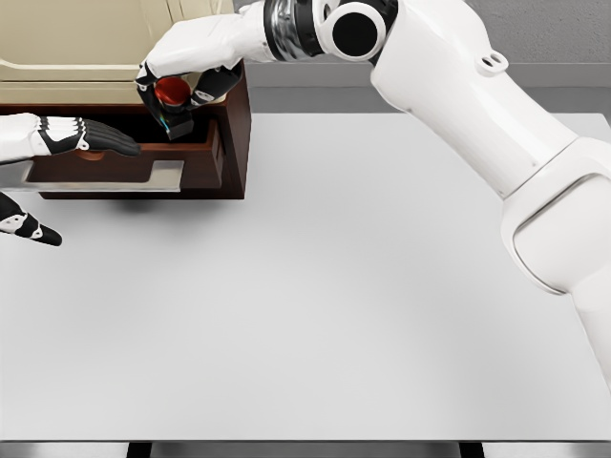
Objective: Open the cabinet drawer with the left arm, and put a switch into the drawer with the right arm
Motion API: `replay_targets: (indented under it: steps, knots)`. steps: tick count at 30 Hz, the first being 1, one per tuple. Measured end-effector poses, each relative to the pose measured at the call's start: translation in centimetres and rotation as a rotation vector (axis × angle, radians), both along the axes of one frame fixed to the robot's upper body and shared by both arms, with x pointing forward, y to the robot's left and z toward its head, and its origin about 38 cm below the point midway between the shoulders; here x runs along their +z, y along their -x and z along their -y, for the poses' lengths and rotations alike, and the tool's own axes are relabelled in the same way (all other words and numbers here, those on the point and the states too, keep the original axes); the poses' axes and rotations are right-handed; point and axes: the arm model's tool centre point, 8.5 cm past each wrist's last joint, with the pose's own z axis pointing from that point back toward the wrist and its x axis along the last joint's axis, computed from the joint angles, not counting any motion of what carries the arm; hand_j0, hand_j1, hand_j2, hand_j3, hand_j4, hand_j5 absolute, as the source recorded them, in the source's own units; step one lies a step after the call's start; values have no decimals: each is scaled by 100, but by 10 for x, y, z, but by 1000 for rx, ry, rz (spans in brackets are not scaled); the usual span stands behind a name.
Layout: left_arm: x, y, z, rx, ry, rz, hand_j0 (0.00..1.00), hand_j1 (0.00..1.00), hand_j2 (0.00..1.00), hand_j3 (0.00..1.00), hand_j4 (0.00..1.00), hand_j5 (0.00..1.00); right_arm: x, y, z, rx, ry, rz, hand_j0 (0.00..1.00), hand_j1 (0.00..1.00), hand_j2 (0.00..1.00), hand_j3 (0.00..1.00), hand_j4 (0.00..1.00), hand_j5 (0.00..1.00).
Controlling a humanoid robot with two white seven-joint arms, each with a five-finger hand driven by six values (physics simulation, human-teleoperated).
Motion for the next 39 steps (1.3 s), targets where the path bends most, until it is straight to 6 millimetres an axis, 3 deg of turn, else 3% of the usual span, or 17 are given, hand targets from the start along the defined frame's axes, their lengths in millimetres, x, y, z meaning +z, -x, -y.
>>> replay_targets:
  steps: [7, 14, 22, 34, 39]
  knots:
    - [0, 0, 0, 0, 0, 0, 100, 100, 100, 100, 100, 100, 0, 0, 0, 0, -4, -1, 60, 60, 60, 60, 60, 60]
    - [0, 1, -1, 4, -3, -1, 100, 100, 100, 100, 100, 100, 0, 0, 0, 0, 2, 0, 90, 90, 90, 90, 90, 90]
    - [0, 1, -2, 7, -5, -1, 100, 100, 100, 100, 100, 100, 4, 2, -7, 9, 5, 16, 100, 100, 100, 100, 100, 100]
    - [3, 3, -6, 18, -15, 2, 100, 100, 100, 100, 100, 100, 15, 13, -14, 53, -6, 45, 100, 100, 100, 100, 100, 100]
    - [4, 3, -8, 22, -18, 3, 100, 100, 100, 100, 100, 100, 22, 19, 13, 69, -6, 87, 100, 100, 100, 100, 100, 100]
